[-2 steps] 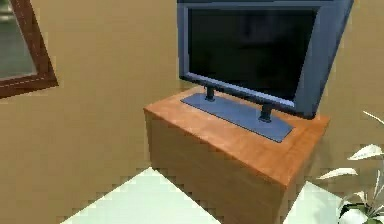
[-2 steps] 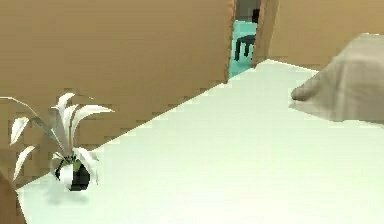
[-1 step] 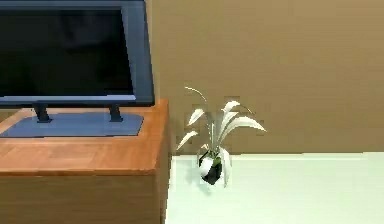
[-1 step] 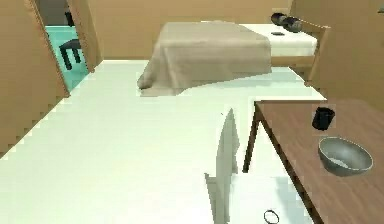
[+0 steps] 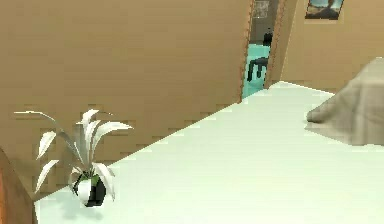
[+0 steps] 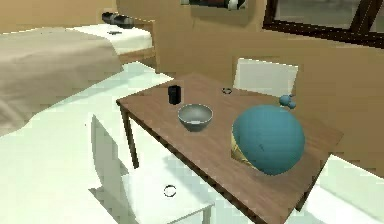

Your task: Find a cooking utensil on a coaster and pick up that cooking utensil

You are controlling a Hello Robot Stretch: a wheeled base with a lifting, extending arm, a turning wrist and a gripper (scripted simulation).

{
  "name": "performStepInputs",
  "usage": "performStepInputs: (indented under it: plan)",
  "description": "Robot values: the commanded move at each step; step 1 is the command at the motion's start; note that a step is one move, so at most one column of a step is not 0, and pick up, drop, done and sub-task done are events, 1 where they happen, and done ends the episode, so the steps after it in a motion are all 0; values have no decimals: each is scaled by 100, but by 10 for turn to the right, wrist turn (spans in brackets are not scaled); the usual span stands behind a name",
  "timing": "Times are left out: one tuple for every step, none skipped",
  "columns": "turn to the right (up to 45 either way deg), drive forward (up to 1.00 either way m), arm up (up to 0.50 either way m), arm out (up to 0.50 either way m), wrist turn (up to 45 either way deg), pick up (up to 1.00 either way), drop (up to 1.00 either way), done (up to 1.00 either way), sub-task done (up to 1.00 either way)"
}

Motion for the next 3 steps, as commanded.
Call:
performStepInputs:
  plan:
    - [0,30,0,0,0,0,0,0,0]
    - [270,0,0,0,0,0,0,0,0]
    - [0,100,0,0,0,0,0,0,0]
